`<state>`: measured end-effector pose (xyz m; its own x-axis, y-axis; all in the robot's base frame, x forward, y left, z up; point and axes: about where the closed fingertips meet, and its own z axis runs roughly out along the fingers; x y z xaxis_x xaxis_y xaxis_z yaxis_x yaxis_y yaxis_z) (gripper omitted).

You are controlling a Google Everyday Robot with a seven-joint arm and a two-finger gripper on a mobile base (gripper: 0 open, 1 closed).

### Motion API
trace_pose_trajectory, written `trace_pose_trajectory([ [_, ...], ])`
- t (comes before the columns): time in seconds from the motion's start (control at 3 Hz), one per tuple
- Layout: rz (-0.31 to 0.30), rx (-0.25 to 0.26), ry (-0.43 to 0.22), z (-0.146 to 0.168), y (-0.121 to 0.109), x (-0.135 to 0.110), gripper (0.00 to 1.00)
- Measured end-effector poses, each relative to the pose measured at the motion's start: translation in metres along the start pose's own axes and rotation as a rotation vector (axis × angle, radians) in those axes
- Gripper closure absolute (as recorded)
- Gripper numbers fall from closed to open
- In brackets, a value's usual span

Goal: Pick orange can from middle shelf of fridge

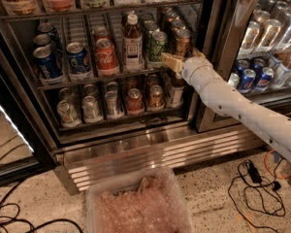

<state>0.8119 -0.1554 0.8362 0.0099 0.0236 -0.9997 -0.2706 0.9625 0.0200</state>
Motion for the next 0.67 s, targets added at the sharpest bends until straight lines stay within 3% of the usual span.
trace_pose_trajectory([
  [0.67, -0.026, 0.025, -0.017, 0.0026, -0.0030, -0.0051, 0.61],
])
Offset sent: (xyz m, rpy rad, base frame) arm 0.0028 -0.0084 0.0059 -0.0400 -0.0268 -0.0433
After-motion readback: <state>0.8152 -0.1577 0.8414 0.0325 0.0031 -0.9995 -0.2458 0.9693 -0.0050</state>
